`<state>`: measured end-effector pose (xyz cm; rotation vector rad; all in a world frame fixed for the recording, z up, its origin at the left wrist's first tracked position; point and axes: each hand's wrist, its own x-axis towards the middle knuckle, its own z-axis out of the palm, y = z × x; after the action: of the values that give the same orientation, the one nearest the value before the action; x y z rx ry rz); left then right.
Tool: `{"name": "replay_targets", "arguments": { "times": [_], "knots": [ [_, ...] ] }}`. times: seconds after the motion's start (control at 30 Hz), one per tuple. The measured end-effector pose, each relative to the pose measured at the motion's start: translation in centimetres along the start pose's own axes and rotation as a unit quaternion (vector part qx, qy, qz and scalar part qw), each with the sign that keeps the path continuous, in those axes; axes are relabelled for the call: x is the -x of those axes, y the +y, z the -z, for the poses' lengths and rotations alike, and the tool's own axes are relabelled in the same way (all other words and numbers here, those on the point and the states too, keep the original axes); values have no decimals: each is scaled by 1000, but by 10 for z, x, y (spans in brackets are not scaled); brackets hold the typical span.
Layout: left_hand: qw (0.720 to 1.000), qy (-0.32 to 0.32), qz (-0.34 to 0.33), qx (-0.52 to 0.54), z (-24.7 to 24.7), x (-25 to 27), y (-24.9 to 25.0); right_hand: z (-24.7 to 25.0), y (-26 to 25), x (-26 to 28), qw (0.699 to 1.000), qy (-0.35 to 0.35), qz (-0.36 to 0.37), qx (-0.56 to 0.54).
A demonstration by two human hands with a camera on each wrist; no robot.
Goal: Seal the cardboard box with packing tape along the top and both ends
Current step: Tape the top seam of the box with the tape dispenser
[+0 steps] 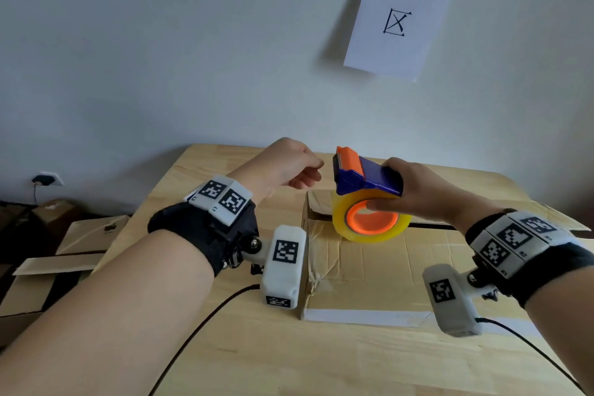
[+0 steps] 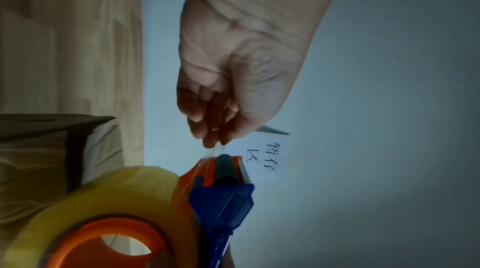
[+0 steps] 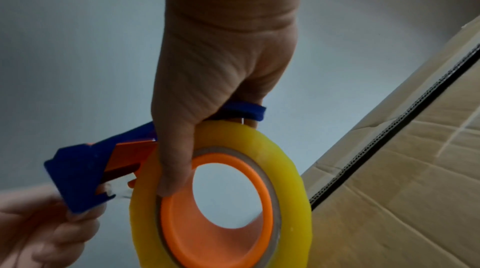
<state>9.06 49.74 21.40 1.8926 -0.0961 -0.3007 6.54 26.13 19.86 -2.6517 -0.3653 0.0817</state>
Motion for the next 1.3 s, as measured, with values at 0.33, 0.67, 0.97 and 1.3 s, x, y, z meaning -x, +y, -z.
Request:
{"name": "replay_targets", "arguments": {
  "times": [0.33, 0.67, 0.97, 1.3],
  "knots": [
    [975, 21, -77, -209, 5, -20, 41, 1, -18, -15, 1000, 5, 19, -24],
    [948, 27, -111, -297, 28, -29, 84, 15, -33, -19, 983, 158, 79, -38],
    [981, 104, -40, -159, 53, -15, 9, 47, -2, 5, 983, 20, 22, 180],
    [988, 123, 26, -89, 7, -2, -70, 16, -12, -10, 956, -92, 64, 271]
  ]
}}
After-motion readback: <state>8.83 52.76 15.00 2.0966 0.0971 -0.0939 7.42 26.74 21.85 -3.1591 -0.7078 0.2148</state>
